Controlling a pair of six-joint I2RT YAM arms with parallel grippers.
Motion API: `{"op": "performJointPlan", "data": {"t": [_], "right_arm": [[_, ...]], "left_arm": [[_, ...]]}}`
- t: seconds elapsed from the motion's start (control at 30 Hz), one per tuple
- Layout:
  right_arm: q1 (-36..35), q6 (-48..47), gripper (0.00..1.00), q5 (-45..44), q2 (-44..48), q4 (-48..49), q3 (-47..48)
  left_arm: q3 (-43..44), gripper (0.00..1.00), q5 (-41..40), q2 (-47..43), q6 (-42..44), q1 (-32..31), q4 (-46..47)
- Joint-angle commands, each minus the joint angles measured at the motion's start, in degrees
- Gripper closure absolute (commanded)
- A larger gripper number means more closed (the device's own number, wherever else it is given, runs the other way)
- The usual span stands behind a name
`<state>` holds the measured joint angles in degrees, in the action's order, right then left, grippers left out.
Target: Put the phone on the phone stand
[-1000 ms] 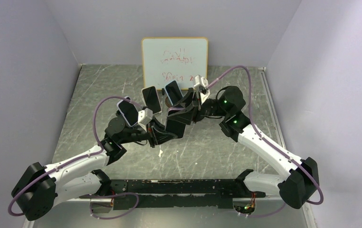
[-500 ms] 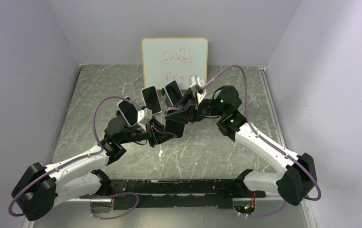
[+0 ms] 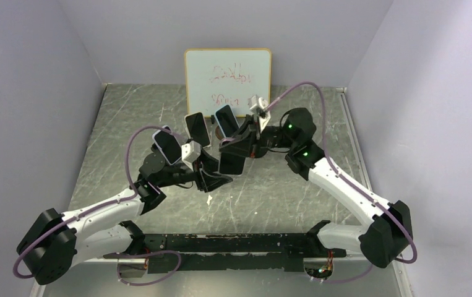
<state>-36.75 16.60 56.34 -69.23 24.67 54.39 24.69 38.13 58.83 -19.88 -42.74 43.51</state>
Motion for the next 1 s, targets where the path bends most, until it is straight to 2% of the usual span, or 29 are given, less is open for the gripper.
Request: {"op": "performJointPlan", "data": {"t": [0.0,0.13,0.3,0.33,0.47,0.53,0.57,0.67,0.7,0.73,0.77,0.87,0.9,0.97], "right_arm": [[8.02,-5.7,1.0,-0.62,3.05,-8.36,3.2],[17.78,-10.64,1.0,-7.86,6.81,-19.53,2.79],[25.77,-10.67,1.0,-13.31,8.47,-23.3,0.63],[26.57,-10.37,1.0,-12.26,8.56,-23.08,0.44],[29.07,-4.48,1.0,5.14,9.03,-14.54,-1.83],[30.14,-1.45,1.0,6.47,9.96,-10.51,-2.89],[30.53,-1.02,1.0,2.26,10.81,-11.69,-2.87],[30.49,-3.77,1.0,-21.38,14.48,-19.95,-1.01],[30.55,-4.02,1.0,-25.23,15.73,-20.85,-0.95],[30.59,-4.65,1.0,-25.36,16.94,-20.94,-1.17],[30.67,-5.7,1.0,-20.75,17.39,-21.05,-1.09],[30.77,-3.31,1.0,1.44,14.82,-18.13,-0.15],[30.75,-1.31,1.0,5.35,14.17,-15.1,-1.18],[30.86,0.58,1.0,7.17,14.33,-10.69,-2.64]], "left_arm": [[1.27,0.43,-6.08,2.97,4.31,-0.15,0.97],[0.05,0.42,-13.9,9.23,8.99,-0.82,5.79],[1.73,0.42,-25.51,23.41,15.21,-3.08,13.78],[2.63,0.42,-26.43,26.48,15.7,-3.46,15.74],[6.66,0.42,-34.15,35.99,18.77,-5.72,20.78],[8.89,0.42,-39.45,39.41,22.05,-7.02,22.29],[9.83,0.42,-42.34,41.05,23.04,-7.49,23.4],[12.84,0.42,-48.85,46.08,24.02,-8.33,27.85],[13.7,0.42,-49.78,47.72,24.15,-8.39,29.39],[14.55,0.41,-50.19,49.34,24.23,-8.47,30.84],[15.53,0.41,-49.99,51.43,24.45,-8.43,31.84],[18.31,0.4,-47.18,55.83,25.55,-8.29,34.61],[18.92,0.4,-44.72,56.88,25.65,-8.01,35.57],[20.01,0.4,-38.64,58.43,24.43,-6.92,36.63]]}}
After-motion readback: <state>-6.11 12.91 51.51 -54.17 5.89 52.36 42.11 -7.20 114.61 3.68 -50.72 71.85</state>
